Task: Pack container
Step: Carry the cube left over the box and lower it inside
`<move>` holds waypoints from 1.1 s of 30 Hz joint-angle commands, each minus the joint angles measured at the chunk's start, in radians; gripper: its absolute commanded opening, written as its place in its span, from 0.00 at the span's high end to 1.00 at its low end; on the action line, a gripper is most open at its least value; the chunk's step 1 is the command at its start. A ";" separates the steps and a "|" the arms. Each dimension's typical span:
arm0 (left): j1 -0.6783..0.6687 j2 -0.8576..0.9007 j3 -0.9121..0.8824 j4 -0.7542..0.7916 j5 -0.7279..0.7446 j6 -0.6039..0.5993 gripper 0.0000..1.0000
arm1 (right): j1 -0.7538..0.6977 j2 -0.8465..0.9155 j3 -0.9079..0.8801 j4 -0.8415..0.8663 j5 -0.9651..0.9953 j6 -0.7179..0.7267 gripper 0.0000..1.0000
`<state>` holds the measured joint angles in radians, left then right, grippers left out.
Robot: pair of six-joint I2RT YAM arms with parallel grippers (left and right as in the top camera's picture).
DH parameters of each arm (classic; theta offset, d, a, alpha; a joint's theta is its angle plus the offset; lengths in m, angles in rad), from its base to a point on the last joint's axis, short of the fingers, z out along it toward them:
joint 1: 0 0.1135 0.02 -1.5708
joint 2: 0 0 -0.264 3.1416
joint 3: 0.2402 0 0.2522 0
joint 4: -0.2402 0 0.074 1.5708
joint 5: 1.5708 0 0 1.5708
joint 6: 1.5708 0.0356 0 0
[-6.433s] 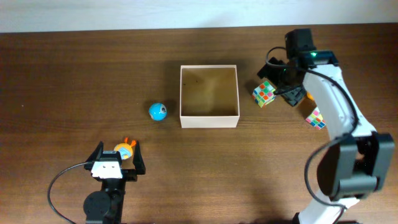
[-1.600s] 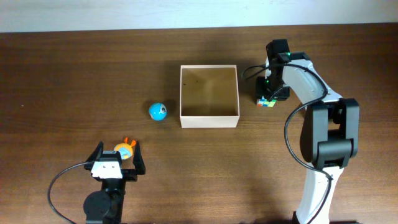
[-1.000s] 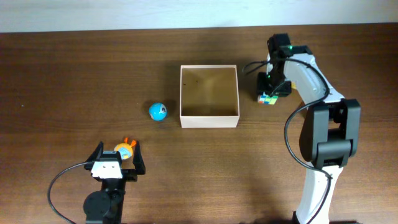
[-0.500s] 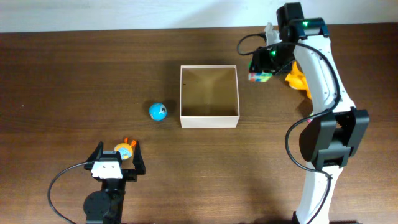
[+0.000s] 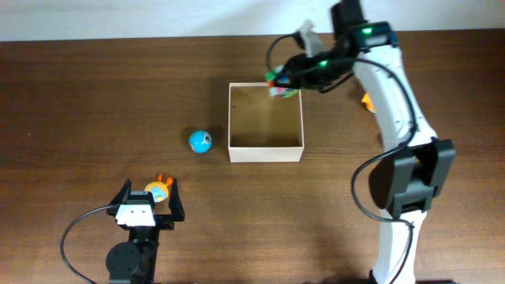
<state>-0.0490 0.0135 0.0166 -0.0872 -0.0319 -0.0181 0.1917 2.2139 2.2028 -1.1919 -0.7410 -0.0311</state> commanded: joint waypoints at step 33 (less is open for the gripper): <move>0.000 -0.008 -0.003 -0.003 0.014 0.015 0.01 | 0.351 0.161 0.023 0.183 0.768 0.433 0.51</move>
<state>-0.0490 0.0135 0.0166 -0.0872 -0.0319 -0.0185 0.5320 2.3684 2.2032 -1.0206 0.0040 0.3786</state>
